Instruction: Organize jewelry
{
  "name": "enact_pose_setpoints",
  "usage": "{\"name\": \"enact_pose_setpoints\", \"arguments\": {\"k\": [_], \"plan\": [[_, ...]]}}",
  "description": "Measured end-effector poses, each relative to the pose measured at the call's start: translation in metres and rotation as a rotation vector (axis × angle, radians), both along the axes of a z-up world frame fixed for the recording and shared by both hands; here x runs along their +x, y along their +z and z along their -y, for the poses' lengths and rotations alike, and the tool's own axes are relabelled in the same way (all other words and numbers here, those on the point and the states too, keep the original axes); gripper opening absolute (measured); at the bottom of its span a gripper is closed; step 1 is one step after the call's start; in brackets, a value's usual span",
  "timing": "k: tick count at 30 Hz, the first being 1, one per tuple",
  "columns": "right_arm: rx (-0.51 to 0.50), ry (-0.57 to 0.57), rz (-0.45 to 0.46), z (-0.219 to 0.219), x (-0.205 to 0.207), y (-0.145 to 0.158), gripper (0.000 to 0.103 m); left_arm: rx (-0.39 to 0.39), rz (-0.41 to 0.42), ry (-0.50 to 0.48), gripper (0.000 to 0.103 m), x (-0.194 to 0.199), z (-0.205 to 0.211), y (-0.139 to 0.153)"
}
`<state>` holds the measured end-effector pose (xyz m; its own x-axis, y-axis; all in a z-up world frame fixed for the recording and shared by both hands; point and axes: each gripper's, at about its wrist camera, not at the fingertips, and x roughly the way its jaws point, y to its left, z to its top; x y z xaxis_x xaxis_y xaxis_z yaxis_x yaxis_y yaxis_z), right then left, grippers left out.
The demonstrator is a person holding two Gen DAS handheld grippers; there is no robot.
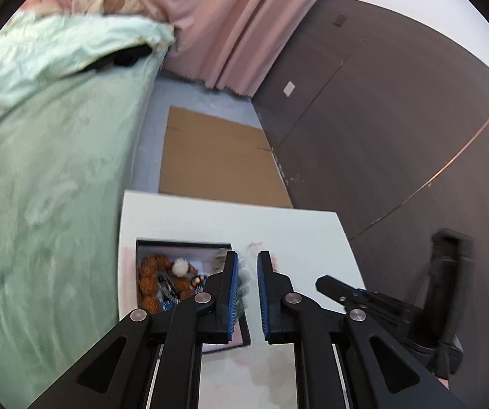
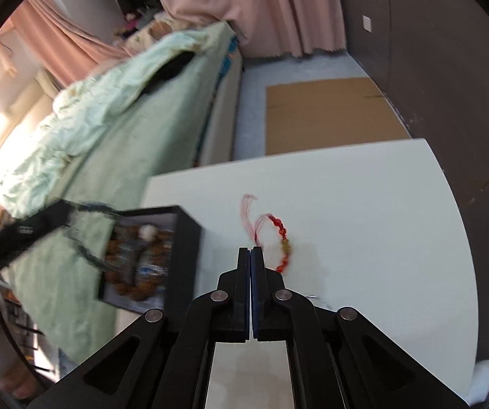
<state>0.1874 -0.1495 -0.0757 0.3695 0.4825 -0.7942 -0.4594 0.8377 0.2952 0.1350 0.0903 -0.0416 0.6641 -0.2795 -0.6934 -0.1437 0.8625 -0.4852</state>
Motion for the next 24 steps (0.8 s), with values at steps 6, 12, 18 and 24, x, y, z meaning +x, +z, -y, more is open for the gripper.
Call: {"name": "enact_pose_setpoints", "arguments": {"k": [6,12,18,24], "plan": [[0.045,0.043,0.02,-0.015,-0.013,0.014,0.002,-0.024,0.035,0.05,0.082,-0.012,-0.013,0.003],[-0.029,-0.022,-0.12,-0.016,0.015,-0.035,0.036,-0.004,0.036,0.069,0.082,-0.021,-0.023,0.006],[-0.034,-0.09,-0.12,-0.007,0.037,-0.063,0.041,-0.017,0.036,0.086,0.082,-0.026,-0.034,0.005],[-0.091,-0.067,-0.087,-0.021,0.048,-0.071,0.038,0.002,0.022,0.086,0.082,-0.023,-0.039,0.001]]}}
